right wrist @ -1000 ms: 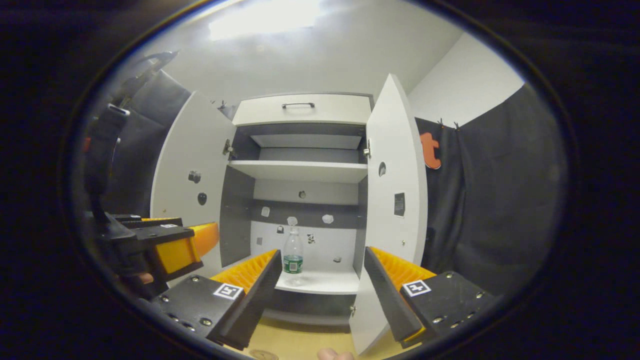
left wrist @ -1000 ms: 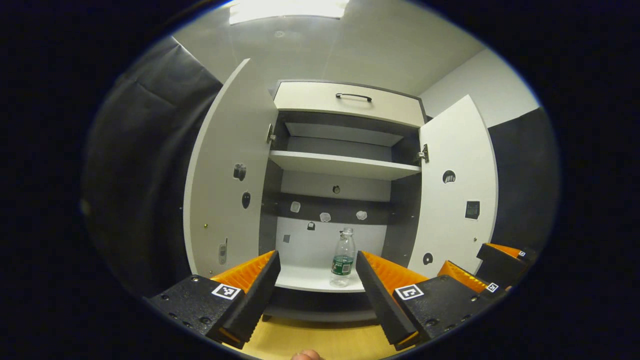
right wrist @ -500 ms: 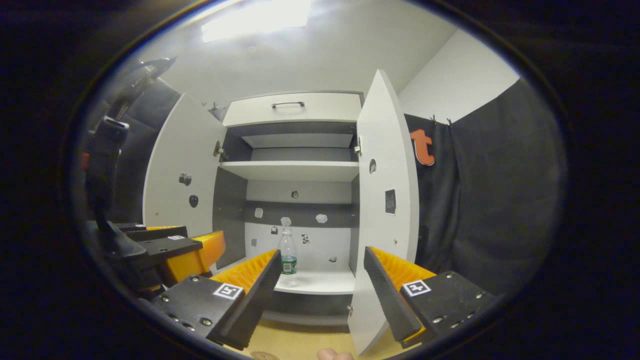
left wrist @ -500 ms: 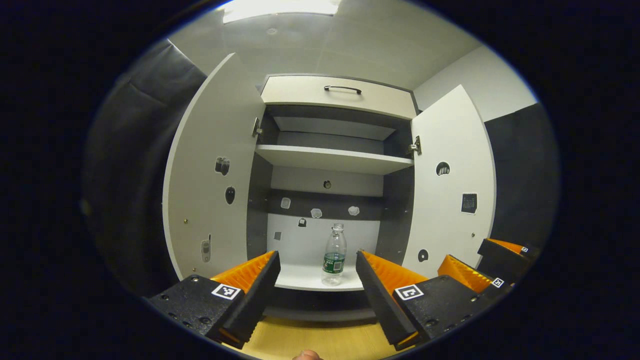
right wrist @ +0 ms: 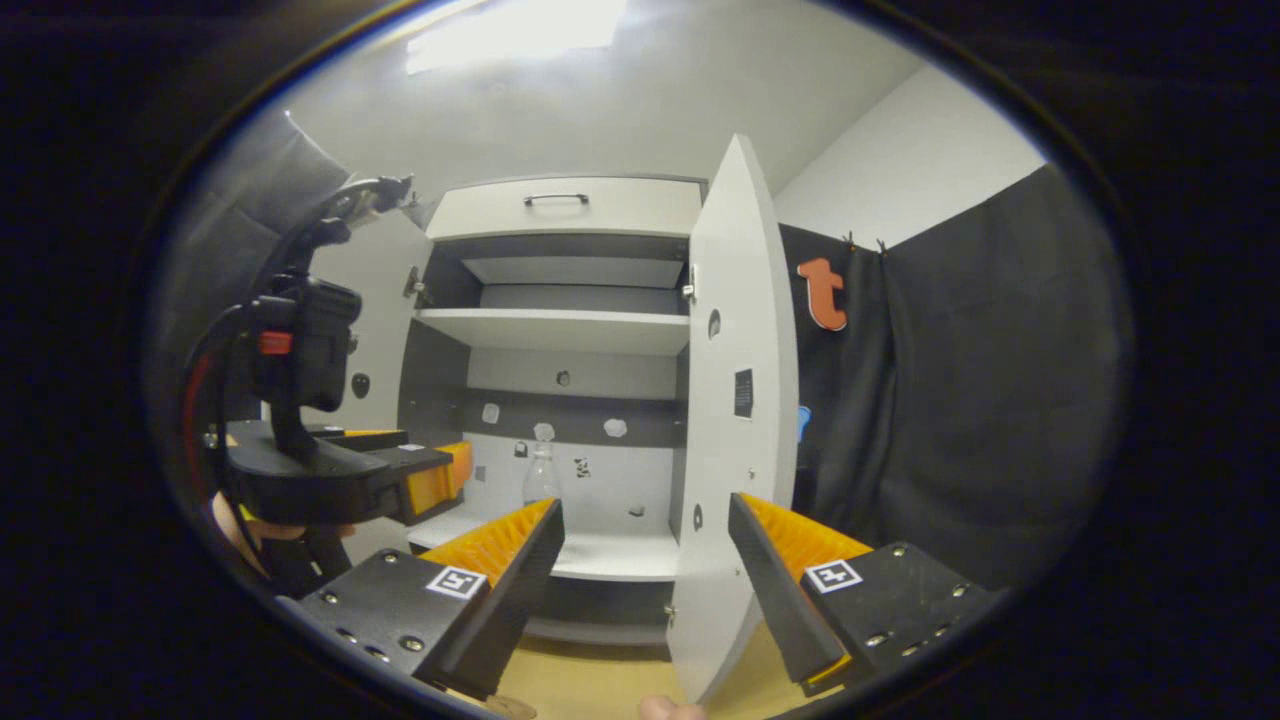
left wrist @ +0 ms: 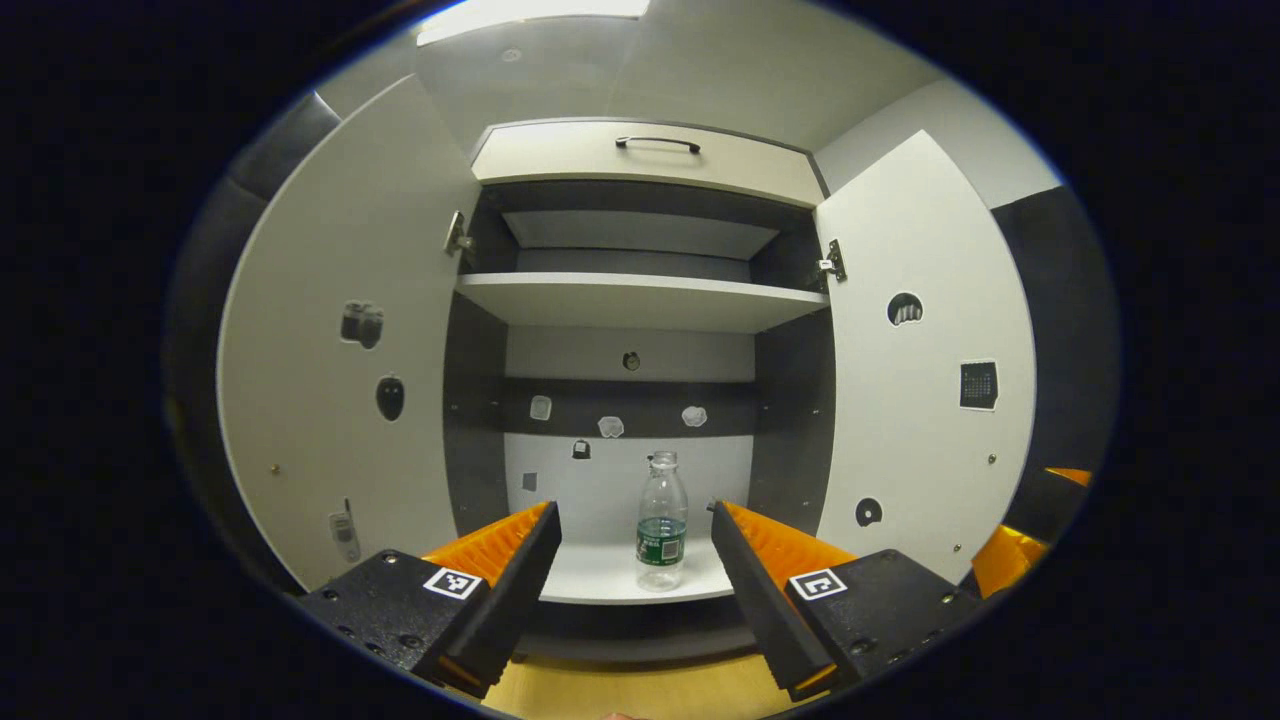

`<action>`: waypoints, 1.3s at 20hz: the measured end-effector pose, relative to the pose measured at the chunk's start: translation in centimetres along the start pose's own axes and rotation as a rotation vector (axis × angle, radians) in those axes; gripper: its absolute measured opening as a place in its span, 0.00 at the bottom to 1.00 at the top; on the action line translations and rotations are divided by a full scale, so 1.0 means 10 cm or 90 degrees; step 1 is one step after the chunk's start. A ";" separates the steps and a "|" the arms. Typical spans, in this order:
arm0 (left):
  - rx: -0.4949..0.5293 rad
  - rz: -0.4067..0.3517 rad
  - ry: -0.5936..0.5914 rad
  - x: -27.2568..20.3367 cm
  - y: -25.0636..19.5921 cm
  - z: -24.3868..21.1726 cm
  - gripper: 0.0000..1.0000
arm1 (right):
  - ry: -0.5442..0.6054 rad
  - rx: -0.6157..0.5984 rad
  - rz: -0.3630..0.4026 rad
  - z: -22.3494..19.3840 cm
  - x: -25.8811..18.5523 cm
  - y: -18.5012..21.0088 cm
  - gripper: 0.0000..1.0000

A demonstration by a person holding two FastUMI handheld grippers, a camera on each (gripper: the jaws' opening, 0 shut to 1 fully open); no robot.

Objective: Grasp the bottle in the cabinet with the left hand and place it on the coaster, then close the right door with the right hand and the left door with the left hand.

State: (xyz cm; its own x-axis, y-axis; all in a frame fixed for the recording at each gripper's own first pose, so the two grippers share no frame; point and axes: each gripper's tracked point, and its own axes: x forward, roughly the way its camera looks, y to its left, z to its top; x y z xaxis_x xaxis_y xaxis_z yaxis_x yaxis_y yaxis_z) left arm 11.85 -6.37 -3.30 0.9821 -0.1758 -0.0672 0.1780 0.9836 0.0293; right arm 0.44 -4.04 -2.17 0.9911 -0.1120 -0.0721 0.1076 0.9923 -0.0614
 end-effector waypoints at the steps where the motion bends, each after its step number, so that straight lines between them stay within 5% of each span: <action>1: -0.004 -0.008 0.004 0.13 -0.04 -0.02 0.96 | 0.000 -0.006 -0.014 0.00 -0.01 -0.08 1.00; 13: -0.013 -0.035 0.115 1.64 -0.20 -0.81 0.96 | 0.027 -0.071 -0.194 -0.14 -0.27 -1.05 1.00; 20: 0.005 -0.022 0.165 2.02 -0.14 -1.08 0.95 | 0.037 -0.062 -0.218 -0.25 -0.24 -1.22 1.00; 22: 0.005 -0.022 0.162 2.02 -0.14 -1.05 0.80 | 0.040 -0.062 -0.218 -0.27 -0.23 -1.23 1.00; 26: -0.012 -0.044 0.167 1.91 -0.19 -1.05 0.78 | 0.032 -0.061 -0.215 -0.23 -0.25 -1.24 1.00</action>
State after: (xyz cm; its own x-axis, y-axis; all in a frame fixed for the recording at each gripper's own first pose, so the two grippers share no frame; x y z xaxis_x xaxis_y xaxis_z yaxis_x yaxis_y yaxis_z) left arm 29.65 -11.16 -15.14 0.9175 -0.2288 -0.3253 0.2411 0.9705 -0.0025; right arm -3.56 -16.24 -3.52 0.8955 -0.4377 -0.0809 0.4184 0.8898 -0.1825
